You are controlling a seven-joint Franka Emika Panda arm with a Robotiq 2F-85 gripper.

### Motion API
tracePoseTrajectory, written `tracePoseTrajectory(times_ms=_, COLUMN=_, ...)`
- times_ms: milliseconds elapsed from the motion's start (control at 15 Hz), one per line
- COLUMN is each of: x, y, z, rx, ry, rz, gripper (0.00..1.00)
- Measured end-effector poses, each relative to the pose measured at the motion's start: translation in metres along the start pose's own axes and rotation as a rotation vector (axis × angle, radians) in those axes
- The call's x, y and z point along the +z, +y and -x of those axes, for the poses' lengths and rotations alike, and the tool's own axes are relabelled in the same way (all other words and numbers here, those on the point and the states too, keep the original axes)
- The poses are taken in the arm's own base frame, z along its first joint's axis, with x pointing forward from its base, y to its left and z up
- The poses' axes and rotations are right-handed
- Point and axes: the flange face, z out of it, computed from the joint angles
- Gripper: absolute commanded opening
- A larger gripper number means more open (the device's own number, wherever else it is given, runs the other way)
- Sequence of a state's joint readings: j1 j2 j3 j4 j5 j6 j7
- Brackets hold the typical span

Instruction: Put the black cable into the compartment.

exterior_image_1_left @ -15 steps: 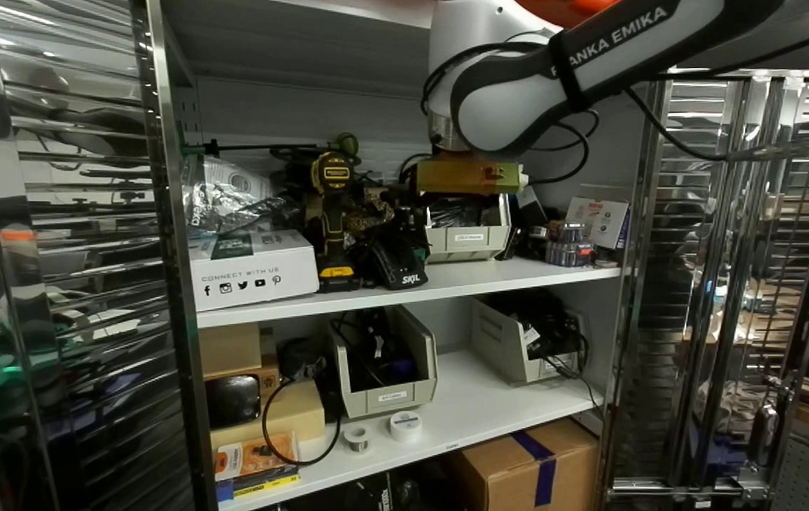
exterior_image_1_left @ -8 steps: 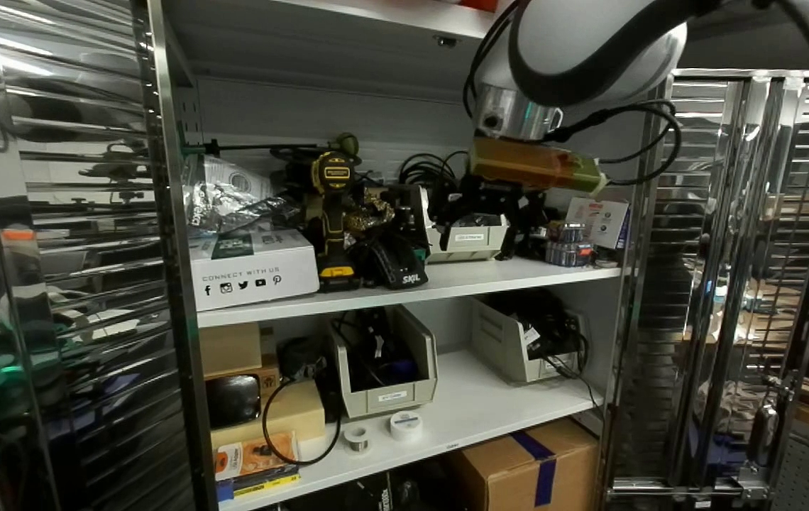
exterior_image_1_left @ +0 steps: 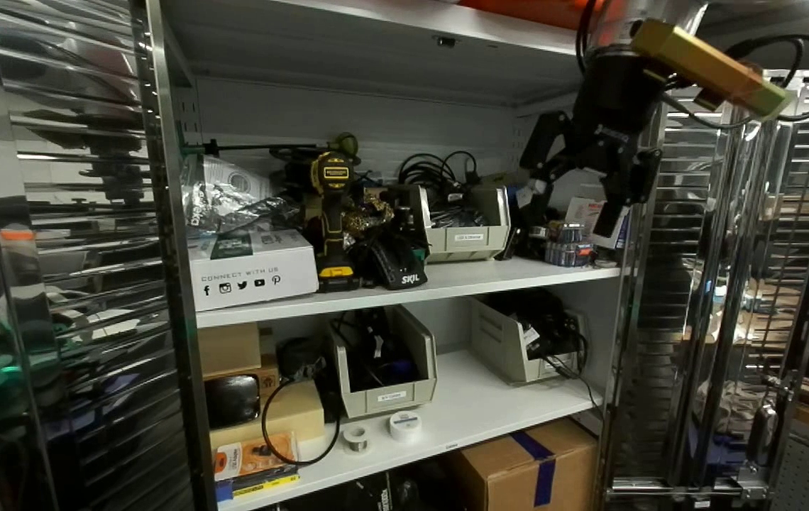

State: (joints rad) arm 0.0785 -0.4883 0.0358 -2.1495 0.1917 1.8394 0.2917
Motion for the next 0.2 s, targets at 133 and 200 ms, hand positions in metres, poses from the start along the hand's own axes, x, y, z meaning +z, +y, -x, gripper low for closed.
tracePoseTrajectory(times_ms=133, x=-0.0053, y=0.0048, z=0.0027, rx=-0.007, ry=-0.004, rz=-0.005, gripper=1.00)
tracePoseTrajectory(times_ms=200, x=-0.0047, y=0.0050, z=0.0026, rx=-0.008, ry=-0.007, rz=-0.006, gripper=1.00)
